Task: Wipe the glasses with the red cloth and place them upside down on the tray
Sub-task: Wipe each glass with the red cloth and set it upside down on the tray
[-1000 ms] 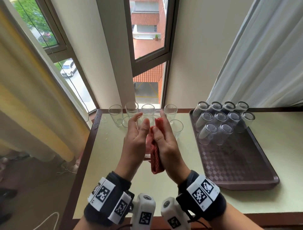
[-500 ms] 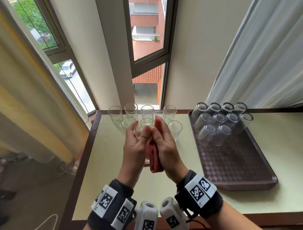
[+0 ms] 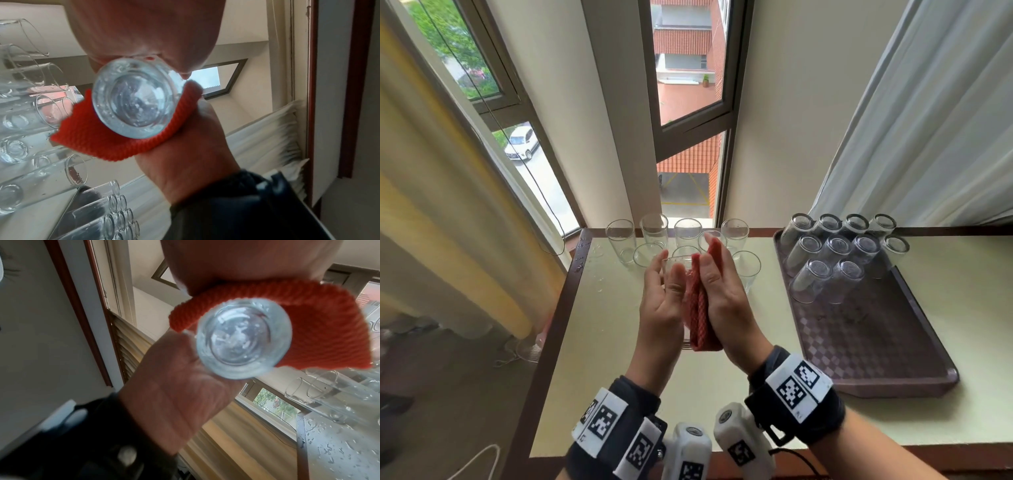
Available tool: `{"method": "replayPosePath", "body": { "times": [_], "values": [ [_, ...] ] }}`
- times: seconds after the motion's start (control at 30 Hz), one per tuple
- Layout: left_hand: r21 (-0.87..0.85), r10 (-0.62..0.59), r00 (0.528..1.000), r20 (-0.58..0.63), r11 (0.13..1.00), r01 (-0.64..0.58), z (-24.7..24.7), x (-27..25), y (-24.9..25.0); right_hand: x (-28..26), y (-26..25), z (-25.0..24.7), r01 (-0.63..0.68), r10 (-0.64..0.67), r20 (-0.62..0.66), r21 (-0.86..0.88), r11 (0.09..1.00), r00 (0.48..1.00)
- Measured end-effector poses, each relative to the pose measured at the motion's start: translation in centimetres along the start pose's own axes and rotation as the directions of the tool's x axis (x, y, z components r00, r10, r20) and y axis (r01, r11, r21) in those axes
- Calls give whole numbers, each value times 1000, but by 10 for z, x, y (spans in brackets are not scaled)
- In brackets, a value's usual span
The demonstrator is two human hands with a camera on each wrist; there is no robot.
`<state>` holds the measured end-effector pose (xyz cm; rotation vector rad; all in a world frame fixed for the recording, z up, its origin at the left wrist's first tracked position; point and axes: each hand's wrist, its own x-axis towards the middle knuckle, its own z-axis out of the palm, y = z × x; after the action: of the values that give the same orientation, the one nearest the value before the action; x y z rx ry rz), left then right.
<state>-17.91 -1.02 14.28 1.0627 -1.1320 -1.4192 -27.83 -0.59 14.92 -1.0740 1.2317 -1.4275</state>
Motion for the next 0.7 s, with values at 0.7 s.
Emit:
{"method": "replayPosePath", "body": {
  "times": [0.7],
  "values": [
    [35, -41, 999, 11, 999, 41, -12, 9, 0, -10, 19, 15, 17, -18, -12, -98, 995, 1000]
  ]
}}
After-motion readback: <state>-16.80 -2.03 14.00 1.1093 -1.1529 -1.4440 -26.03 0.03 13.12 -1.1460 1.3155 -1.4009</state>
